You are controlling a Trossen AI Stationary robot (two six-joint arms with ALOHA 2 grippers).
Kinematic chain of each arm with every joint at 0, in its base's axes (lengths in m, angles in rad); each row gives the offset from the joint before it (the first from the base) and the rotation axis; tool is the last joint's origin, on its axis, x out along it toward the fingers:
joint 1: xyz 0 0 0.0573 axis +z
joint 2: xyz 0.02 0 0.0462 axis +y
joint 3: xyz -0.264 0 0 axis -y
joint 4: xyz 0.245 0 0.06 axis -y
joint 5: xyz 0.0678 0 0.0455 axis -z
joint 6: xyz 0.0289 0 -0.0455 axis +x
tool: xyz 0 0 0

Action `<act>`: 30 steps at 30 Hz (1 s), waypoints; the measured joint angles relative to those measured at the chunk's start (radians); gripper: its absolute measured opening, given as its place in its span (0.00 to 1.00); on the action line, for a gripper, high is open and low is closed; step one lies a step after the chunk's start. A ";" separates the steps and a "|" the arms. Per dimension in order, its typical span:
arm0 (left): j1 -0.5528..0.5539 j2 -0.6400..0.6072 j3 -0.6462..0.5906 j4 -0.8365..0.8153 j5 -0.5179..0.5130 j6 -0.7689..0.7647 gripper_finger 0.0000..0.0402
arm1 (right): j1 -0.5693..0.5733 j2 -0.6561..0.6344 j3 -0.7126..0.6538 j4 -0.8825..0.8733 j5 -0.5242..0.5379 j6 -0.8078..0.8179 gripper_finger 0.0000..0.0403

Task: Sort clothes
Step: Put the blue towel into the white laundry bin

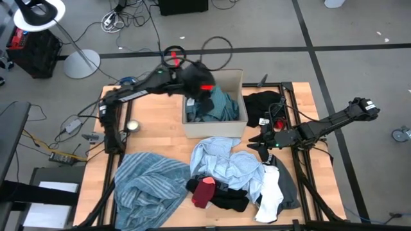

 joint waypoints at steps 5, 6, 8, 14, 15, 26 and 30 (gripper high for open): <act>-0.065 -0.110 -0.047 -0.005 -0.002 -0.032 0.22 | 0.000 0.000 0.000 0.000 0.000 0.000 0.41; -0.085 -0.139 -0.076 0.004 -0.010 -0.041 0.22 | 0.000 0.000 0.000 0.000 0.000 0.000 0.41; -0.123 -0.208 -0.158 0.040 -0.044 -0.058 0.22 | 0.000 0.000 0.000 0.001 0.000 0.000 0.41; -0.251 -0.457 -0.528 0.271 -0.090 -0.182 0.22 | 0.000 0.000 0.000 0.003 0.000 0.000 0.41; -0.276 -0.501 -0.586 0.313 -0.091 -0.203 0.22 | 0.000 0.000 0.000 0.006 0.000 0.000 0.41; -0.572 -0.716 -0.961 0.247 -0.176 -0.642 0.22 | 0.000 0.000 0.000 0.009 0.000 0.000 0.41; -0.657 -0.716 -1.032 0.126 -0.216 -0.860 0.22 | 0.000 0.000 0.000 0.010 -0.001 0.000 0.41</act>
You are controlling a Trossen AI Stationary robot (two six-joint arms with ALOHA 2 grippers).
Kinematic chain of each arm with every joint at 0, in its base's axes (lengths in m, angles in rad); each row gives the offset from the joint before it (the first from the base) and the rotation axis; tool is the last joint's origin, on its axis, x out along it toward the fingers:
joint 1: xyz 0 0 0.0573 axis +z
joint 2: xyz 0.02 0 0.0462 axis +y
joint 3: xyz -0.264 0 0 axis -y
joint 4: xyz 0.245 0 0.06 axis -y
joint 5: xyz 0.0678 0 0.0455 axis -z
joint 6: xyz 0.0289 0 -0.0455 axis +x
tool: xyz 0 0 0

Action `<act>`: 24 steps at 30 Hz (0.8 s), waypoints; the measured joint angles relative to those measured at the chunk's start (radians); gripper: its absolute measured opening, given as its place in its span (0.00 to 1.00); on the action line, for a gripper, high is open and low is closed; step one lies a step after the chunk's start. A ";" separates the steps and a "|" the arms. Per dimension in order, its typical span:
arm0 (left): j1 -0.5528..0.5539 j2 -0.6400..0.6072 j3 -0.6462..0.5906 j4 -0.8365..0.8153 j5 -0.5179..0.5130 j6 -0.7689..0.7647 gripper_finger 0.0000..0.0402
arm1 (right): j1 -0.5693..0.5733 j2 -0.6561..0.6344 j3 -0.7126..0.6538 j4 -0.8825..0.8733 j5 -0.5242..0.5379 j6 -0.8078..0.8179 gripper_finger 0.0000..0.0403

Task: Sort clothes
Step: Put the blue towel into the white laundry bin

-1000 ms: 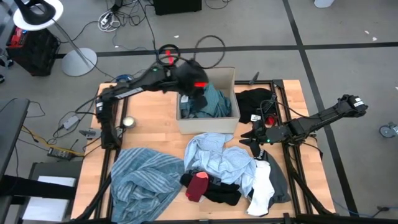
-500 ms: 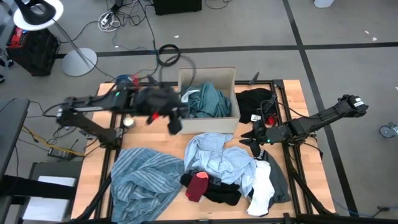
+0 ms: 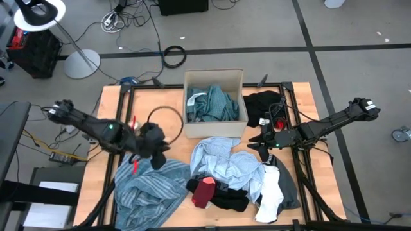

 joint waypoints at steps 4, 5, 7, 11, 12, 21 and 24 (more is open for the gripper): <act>-0.038 0.000 -0.093 -0.032 0.013 -0.143 0.22 | 0.000 0.000 0.000 0.003 0.000 0.000 0.41; -0.043 0.000 -0.117 -0.031 0.026 -0.169 0.22 | 0.000 0.000 0.000 0.003 0.000 0.000 0.41; -0.045 0.000 -0.164 -0.031 0.063 -0.211 0.22 | 0.000 0.000 0.000 0.003 0.000 0.000 0.41; -0.045 0.001 -0.281 0.042 0.161 -0.265 0.22 | 0.000 0.000 0.000 0.007 0.000 0.000 0.41; -0.044 0.001 -0.310 0.081 0.185 -0.270 0.22 | 0.000 0.000 0.000 0.007 0.000 0.000 0.41; -0.044 0.016 -0.502 0.280 0.240 -0.336 0.19 | 0.002 0.000 0.000 0.006 0.000 0.002 0.41; -0.044 0.016 -0.512 0.301 0.256 -0.315 0.05 | 0.003 0.000 0.000 0.006 0.000 0.003 0.41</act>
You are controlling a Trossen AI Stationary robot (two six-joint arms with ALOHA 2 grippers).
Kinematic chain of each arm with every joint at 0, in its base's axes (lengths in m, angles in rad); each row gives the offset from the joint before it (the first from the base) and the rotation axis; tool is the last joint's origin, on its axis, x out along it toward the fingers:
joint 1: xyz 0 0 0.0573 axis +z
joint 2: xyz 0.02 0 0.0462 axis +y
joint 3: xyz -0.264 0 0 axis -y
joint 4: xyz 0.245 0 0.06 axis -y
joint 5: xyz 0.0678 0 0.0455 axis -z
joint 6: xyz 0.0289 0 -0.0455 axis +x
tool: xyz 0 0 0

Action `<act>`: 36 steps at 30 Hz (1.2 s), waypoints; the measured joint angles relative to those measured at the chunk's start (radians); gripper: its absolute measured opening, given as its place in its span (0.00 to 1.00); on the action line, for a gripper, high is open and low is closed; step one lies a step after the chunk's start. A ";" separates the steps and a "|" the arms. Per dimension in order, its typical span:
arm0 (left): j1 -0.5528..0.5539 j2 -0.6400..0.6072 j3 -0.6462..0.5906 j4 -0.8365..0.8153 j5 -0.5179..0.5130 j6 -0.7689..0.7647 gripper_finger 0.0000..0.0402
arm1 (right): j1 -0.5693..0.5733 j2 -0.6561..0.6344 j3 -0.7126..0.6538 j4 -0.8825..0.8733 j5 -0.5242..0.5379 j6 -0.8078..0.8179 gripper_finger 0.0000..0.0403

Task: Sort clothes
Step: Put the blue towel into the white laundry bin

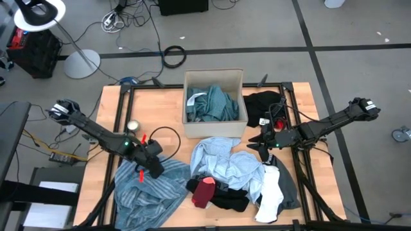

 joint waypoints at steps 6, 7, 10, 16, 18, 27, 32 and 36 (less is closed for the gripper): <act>0.000 -0.002 0.065 -0.064 -0.001 0.004 0.01 | 0.000 0.000 0.000 0.000 0.000 0.007 0.41; 0.000 -0.002 0.093 -0.102 -0.004 0.010 0.01 | 0.000 0.000 0.000 0.000 0.000 0.007 0.41; -0.003 -0.003 0.187 -0.222 -0.040 0.021 0.00 | 0.000 0.000 0.000 0.000 0.000 0.006 0.41; -0.004 -0.003 0.293 -0.329 -0.081 0.029 0.00 | 0.000 0.000 0.000 -0.002 0.000 0.006 0.41; -0.009 -0.002 0.293 -0.306 -0.073 0.030 0.01 | 0.000 0.000 0.000 -0.002 0.000 0.006 0.41; -0.011 0.008 0.293 -0.319 -0.065 -0.024 0.21 | 0.000 0.000 0.000 -0.008 0.000 0.006 0.41; -0.011 0.037 0.292 -0.320 -0.103 0.062 0.36 | 0.003 0.000 0.000 -0.008 0.000 0.005 0.41; -0.018 0.099 0.292 -0.315 -0.055 0.058 0.39 | 0.004 0.000 0.000 -0.008 0.000 0.005 0.41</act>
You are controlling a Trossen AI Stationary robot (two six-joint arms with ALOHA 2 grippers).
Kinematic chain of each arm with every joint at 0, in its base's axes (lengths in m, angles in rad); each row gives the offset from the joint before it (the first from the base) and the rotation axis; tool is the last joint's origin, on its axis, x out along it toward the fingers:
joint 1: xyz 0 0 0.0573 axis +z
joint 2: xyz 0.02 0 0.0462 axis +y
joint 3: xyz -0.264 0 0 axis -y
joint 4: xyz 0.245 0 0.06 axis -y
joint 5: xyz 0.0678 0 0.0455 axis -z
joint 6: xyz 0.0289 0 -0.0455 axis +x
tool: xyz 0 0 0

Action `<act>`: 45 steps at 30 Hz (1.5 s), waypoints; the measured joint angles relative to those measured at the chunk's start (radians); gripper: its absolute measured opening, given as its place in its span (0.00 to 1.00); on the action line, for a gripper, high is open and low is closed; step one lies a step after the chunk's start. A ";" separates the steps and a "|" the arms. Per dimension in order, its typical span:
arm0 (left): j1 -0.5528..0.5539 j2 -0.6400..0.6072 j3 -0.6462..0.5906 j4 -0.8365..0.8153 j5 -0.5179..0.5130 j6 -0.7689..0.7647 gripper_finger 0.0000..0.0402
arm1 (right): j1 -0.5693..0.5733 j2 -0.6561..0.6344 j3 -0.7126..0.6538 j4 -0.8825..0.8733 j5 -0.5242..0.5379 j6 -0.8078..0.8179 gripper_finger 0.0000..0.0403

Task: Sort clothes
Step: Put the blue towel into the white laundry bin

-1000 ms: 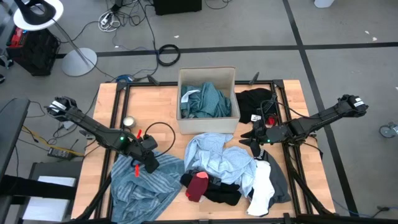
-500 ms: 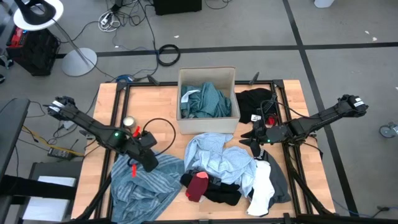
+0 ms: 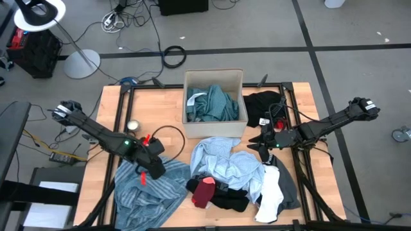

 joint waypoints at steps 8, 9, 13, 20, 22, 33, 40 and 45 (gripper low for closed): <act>-0.035 0.128 0.000 -0.043 0.001 -0.007 0.39 | 0.000 0.000 0.000 -0.002 0.000 -0.002 0.41; -0.034 0.144 -0.001 -0.047 0.001 -0.009 0.39 | 0.000 0.000 0.000 -0.002 0.000 -0.002 0.41; -0.034 0.187 -0.049 -0.002 0.001 -0.030 0.39 | 0.000 0.000 0.000 -0.001 0.000 -0.002 0.41; -0.034 0.198 -0.187 0.178 0.078 -0.102 0.23 | 0.000 0.000 0.000 0.001 0.000 -0.001 0.41; -0.034 0.189 -0.189 0.169 0.104 -0.105 0.09 | 0.000 0.000 0.000 0.001 0.000 -0.001 0.41; -0.034 0.060 0.120 -0.292 -0.044 -0.106 0.00 | 0.000 0.000 0.000 0.001 0.000 -0.001 0.41; -0.034 0.030 0.409 -0.496 -0.264 -0.076 0.00 | 0.000 0.000 0.000 0.001 0.000 -0.001 0.41; -0.014 0.030 0.589 -0.583 -0.397 -0.016 0.00 | 0.000 0.000 0.000 -0.002 0.000 -0.001 0.41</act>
